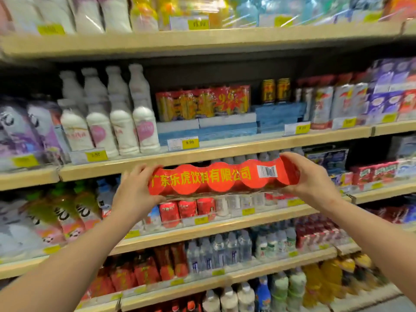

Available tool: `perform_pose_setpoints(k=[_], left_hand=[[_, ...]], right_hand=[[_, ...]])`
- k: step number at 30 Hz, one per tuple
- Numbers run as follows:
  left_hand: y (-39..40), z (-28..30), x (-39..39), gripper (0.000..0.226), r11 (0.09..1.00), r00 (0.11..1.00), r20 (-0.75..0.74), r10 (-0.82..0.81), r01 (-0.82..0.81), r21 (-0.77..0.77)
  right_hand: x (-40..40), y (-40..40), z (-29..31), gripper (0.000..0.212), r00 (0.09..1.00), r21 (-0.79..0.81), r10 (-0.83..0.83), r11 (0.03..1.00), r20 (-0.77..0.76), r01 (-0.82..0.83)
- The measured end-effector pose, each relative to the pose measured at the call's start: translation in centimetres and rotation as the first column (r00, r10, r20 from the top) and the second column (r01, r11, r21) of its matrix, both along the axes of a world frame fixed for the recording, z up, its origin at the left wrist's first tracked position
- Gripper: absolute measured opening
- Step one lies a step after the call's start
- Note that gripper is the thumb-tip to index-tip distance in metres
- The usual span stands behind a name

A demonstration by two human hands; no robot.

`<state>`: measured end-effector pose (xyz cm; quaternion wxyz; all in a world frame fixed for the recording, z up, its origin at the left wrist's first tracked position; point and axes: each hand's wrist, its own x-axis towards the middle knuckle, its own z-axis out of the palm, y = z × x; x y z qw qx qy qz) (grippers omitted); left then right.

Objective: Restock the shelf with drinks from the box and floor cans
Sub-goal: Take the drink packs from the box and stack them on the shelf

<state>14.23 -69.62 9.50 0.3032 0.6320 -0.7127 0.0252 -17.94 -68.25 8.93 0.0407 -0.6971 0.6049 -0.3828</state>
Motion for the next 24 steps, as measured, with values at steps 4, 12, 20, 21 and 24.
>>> perform_pose_setpoints(k=[4,12,20,21,24], left_hand=[[-0.6,3.4,-0.7,0.078,0.994,1.000,0.015,0.000,0.002,-0.111],[-4.1,8.6,-2.9,0.078,0.961,0.998,0.012,0.065,-0.059,-0.270],[-10.5,12.1,-5.3,0.073,0.922,0.985,-0.043,0.169,-0.174,-0.347],[-11.5,12.2,-5.6,0.073,0.920,0.981,-0.048,0.186,-0.191,-0.343],[-13.3,12.6,-6.3,0.074,0.926,0.975,-0.043,0.219,-0.221,-0.305]], right_hand=[[-0.8,-1.1,3.5,0.075,1.000,-0.121,0.008,0.993,-0.004,-0.009],[-2.9,-6.6,8.4,0.077,0.998,-0.269,0.060,0.961,-0.032,-0.066],[-5.1,-15.6,12.8,0.078,0.984,-0.373,0.147,0.911,-0.105,-0.176],[-5.5,-16.8,13.0,0.078,0.982,-0.373,0.156,0.909,-0.106,-0.185],[-5.9,-19.3,13.4,0.078,0.974,-0.323,0.209,0.919,-0.086,-0.226]])
